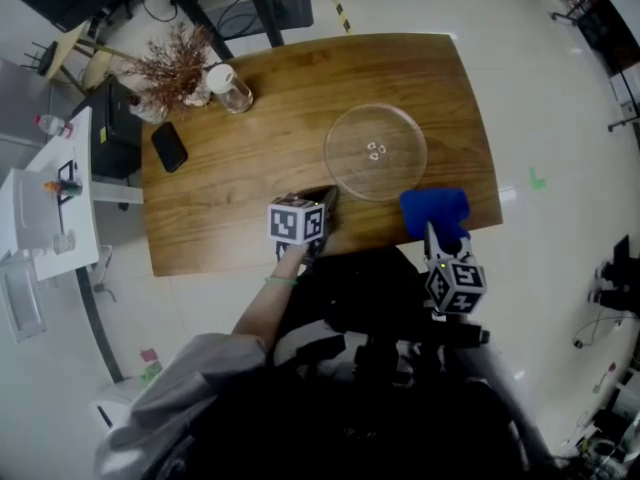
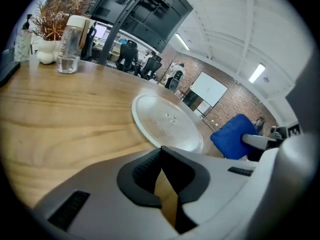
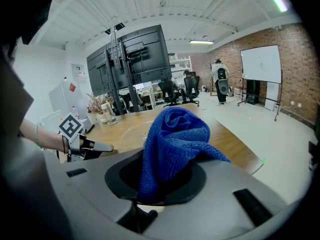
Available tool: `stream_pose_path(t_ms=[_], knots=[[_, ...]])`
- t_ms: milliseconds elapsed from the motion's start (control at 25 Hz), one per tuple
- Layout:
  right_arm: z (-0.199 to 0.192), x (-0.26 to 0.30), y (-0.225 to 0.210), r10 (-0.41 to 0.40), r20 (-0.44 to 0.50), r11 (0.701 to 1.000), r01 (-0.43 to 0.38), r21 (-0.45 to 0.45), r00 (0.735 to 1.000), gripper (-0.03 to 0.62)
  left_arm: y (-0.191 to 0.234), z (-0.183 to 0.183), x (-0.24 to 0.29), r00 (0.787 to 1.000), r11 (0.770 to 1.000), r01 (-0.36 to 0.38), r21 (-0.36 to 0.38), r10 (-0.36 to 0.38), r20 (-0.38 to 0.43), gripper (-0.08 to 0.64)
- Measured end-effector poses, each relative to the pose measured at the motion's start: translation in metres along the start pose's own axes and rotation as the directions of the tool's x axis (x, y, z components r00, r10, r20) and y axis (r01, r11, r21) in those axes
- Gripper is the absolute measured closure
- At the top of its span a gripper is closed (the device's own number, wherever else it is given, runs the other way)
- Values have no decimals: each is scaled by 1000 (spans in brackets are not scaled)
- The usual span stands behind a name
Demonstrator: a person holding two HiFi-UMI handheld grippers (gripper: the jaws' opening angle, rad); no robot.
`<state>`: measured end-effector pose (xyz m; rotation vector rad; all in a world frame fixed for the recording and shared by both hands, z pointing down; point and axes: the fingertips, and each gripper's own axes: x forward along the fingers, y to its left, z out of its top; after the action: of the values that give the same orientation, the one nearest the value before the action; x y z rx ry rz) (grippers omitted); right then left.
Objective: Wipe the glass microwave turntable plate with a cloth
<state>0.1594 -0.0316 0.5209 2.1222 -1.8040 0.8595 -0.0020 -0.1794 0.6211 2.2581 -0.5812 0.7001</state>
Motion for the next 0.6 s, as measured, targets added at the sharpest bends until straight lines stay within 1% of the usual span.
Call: stream_pose_path(t_ms=[120, 200, 400, 520, 600], knots=[[-1, -10, -4, -7, -8, 1000, 7, -6, 1000, 512, -20, -18, -8, 998, 997, 67, -32, -68, -18, 566], [1, -13, -7, 1, -8, 1000, -1, -14, 1000, 512, -28, -22, -12, 997, 995, 83, -52, -83, -2, 566], [7, -19, -16, 49, 12, 998, -49, -32, 999, 512, -46, -6, -29, 993, 996, 70, -62, -63, 104, 566], [4, -26, -30, 77, 19, 996, -76, -46, 997, 512, -61, -1, -37, 984, 994, 57, -95, -40, 174, 566], [0, -35, -40, 94, 24, 994, -93, -50, 995, 512, -77, -5, -40, 977, 990, 56, -128, -28, 214, 566]])
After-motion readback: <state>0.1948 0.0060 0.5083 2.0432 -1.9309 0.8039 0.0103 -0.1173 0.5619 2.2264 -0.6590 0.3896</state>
